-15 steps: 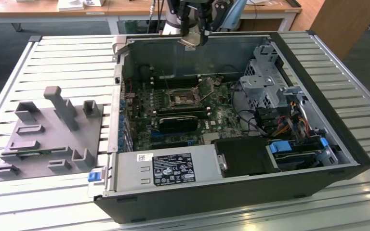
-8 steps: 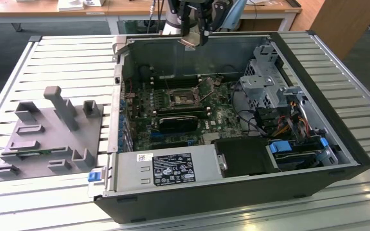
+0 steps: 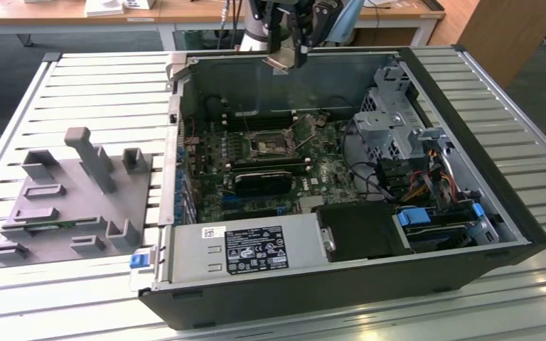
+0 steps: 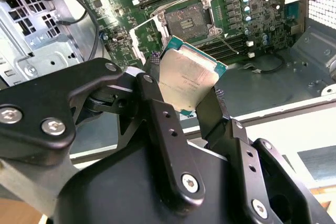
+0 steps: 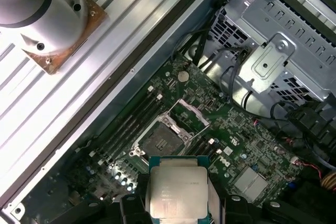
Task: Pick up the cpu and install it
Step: 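Place the cpu into insertion slot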
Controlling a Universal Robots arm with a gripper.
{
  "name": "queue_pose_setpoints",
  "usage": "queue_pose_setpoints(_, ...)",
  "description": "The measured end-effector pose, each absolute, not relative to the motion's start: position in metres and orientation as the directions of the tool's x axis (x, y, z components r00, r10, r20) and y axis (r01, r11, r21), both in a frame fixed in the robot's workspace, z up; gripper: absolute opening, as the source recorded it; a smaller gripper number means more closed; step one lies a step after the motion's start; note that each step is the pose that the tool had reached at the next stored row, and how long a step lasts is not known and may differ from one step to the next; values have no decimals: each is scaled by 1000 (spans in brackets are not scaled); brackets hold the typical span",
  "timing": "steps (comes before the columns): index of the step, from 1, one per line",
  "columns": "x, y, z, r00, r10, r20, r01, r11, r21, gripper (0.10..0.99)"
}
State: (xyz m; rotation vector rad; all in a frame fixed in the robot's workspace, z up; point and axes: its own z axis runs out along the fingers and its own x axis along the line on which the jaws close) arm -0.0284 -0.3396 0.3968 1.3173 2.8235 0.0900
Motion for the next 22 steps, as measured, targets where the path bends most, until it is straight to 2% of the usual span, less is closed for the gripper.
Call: queue_pose_setpoints(22, -28, -340, 396, -486, 874, 2, 872, 485, 63, 525)
